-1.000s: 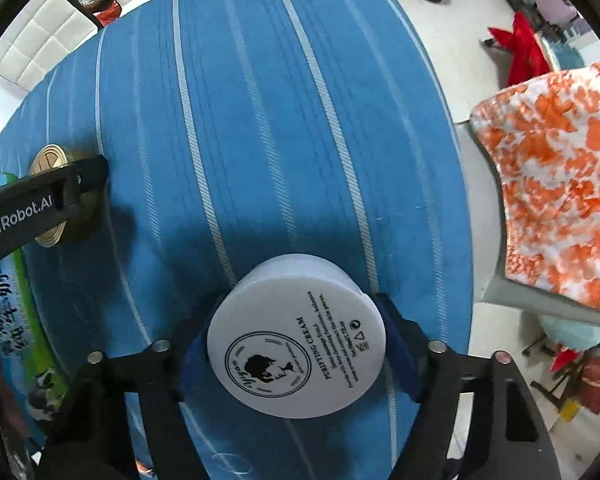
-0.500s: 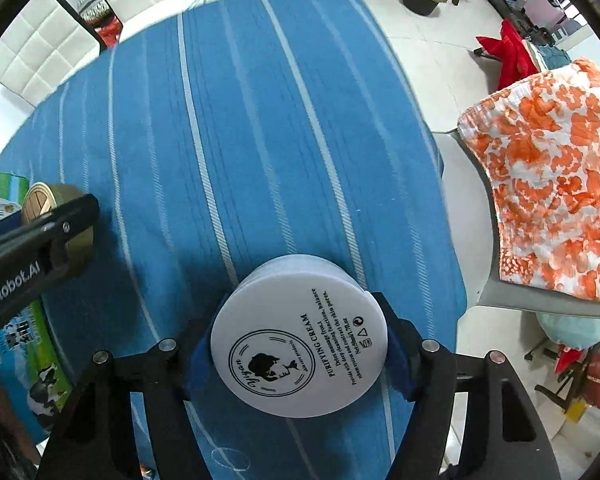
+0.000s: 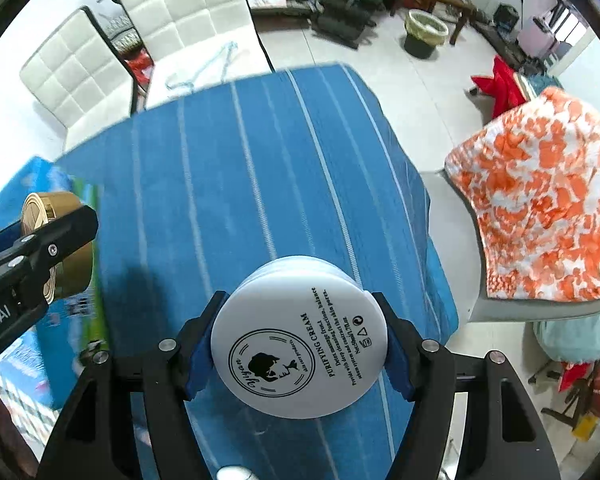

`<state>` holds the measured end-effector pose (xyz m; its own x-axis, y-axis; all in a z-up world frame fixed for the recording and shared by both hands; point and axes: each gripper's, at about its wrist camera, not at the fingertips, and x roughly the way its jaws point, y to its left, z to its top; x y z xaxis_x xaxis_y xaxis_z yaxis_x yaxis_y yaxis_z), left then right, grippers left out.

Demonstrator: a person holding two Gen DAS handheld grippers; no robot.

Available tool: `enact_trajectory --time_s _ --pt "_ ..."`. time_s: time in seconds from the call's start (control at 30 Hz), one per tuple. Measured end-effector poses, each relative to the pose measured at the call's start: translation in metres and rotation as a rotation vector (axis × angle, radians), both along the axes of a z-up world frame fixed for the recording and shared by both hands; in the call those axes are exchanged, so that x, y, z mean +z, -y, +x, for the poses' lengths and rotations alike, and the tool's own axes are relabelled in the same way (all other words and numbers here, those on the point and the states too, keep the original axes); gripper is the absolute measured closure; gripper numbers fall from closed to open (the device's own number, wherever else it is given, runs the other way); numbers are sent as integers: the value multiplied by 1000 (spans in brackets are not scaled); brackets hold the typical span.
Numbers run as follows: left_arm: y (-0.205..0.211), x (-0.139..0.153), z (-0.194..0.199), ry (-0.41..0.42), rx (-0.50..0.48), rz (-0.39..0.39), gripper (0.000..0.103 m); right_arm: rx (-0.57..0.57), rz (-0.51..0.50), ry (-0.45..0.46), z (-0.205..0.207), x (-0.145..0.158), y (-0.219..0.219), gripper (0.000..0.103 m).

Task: Organize rigid objects
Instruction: 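Carry the gold tin into the blue box with the left tool while the right tool carries the jar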

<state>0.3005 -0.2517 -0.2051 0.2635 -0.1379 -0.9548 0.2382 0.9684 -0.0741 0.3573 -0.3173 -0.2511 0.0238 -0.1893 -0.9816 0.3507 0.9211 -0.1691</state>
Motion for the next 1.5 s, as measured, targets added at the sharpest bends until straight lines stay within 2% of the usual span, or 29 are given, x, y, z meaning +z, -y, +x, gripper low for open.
enact_trajectory --time_s 0.17,0.33,0.47,0.63,0.9,1.17,1.33,1.5 --pt "-29 44 -14 68 -4 -40 41 45 -9 79 -5 51 -45 32" --pt "-78 87 -31 131 17 -52 41 93 13 140 -11 89 -102 32" --pt "-127 110 -47 159 54 -47 41 135 48 178 -15 105 -155 32" --pt "-200 127 -65 184 123 -15 41 195 96 198 -14 109 -221 32" --pt "-277 123 -89 197 218 26 41 288 141 180 -1 87 -315 32" --pt "-320 106 -97 183 254 41 41 329 153 153 11 60 -361 32" --pt "-338 83 -89 130 266 -4 41 323 176 124 21 34 -373 32" --pt "-355 34 -69 -12 299 -102 41 280 248 74 33 -12 -370 32"
